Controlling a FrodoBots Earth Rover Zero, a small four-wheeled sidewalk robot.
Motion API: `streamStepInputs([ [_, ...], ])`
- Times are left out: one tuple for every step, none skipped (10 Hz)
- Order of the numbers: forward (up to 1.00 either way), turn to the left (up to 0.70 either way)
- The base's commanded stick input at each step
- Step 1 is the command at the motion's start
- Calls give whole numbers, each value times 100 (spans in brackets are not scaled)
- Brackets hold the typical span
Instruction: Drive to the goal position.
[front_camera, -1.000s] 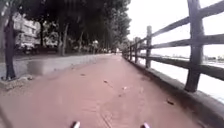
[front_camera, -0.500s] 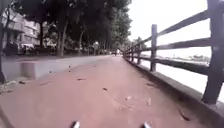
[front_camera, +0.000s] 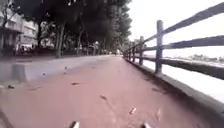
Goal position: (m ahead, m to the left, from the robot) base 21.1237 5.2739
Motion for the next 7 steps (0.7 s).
streamStepInputs([
  [70,0],
  [70,0],
  [70,0],
  [70,0],
  [70,0],
  [70,0],
  [70,0],
])
